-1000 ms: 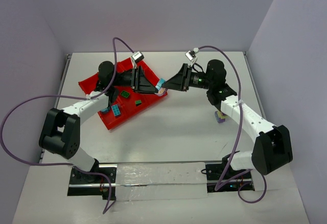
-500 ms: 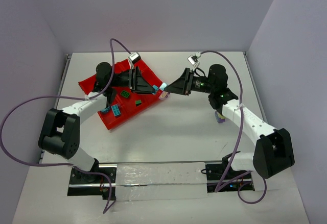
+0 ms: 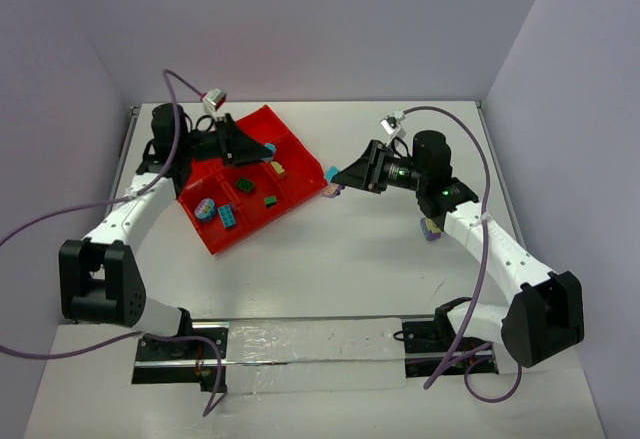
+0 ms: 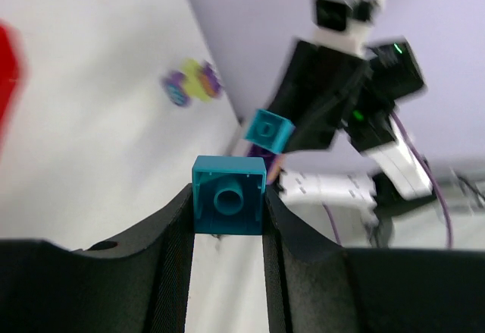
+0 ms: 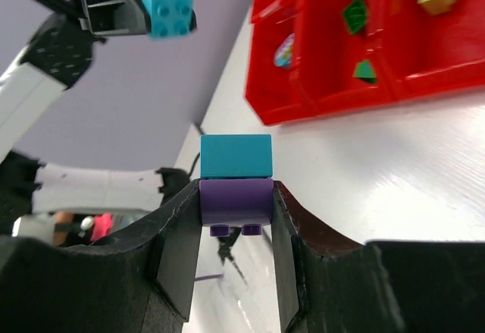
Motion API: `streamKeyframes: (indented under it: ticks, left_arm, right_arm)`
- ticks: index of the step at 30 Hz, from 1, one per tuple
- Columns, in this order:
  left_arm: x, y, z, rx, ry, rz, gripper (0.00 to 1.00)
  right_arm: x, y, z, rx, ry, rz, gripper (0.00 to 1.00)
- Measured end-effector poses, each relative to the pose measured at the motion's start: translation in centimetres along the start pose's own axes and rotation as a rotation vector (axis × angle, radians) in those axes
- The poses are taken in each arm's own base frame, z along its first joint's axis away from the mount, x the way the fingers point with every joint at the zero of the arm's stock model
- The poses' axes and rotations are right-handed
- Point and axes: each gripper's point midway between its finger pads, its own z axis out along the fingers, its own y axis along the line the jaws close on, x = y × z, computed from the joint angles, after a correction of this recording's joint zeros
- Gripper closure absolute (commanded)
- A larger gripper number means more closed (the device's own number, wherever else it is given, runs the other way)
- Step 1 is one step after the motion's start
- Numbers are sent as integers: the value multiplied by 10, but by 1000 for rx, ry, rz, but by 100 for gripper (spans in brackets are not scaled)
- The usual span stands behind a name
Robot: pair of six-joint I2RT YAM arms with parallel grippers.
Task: Sort the legos into containers by color
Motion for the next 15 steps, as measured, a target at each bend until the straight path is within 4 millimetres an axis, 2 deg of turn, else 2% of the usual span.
streamKeyframes:
  ticks: [2, 5, 7, 12, 15]
  left_arm:
    - [-16, 20, -19, -118, -98, -31, 100]
    - [-27, 57, -52, -325, -245, -121, 100]
    - [-19, 81, -72, -446, -314, -196, 100]
    - [18, 139, -109, -778, -405, -373, 100]
    - [29, 160, -126, -917, -429, -425, 99]
  right_arm:
    - [-3, -6, -3, 50, -24, -4, 100]
    - [-7, -15, -7, 113, -49, -13, 100]
    - [-8, -20, -8, 145, -58, -16, 100]
    - [-8, -30, -10, 195, -63, -18, 100]
    - [-7, -32, -10, 204, -60, -17, 100]
